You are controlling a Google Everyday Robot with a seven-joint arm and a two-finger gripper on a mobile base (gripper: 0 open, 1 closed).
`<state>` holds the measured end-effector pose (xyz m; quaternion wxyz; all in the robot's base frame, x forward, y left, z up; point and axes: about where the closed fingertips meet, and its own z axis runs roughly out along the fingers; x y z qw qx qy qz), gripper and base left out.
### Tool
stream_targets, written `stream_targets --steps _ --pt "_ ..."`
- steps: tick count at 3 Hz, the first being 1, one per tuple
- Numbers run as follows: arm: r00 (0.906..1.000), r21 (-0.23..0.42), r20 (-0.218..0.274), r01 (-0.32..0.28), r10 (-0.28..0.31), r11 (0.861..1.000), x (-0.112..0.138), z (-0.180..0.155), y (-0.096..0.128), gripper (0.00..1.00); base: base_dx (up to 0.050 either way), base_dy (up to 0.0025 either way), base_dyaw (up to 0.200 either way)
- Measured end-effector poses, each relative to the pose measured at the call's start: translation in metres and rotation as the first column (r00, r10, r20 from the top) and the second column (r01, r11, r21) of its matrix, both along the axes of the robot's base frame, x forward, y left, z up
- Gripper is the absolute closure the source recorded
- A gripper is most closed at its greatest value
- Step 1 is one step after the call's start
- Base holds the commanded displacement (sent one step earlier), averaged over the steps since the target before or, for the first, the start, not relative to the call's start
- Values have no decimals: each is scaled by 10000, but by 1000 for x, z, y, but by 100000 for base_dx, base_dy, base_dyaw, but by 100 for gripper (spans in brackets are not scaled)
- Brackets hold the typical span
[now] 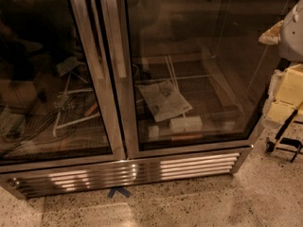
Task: Open top drawer
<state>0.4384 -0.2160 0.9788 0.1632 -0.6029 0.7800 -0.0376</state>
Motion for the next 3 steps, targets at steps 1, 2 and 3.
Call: stream_targets --steps 1,2,3 --pt "10000 0 0 0 0 10000 0 0 0 0 0 0 0" --pt "10000 0 1 0 0 10000 0 0 0 23 0 0 0" --pt "10000 0 2 0 0 10000 0 0 0 54 0 0 0"
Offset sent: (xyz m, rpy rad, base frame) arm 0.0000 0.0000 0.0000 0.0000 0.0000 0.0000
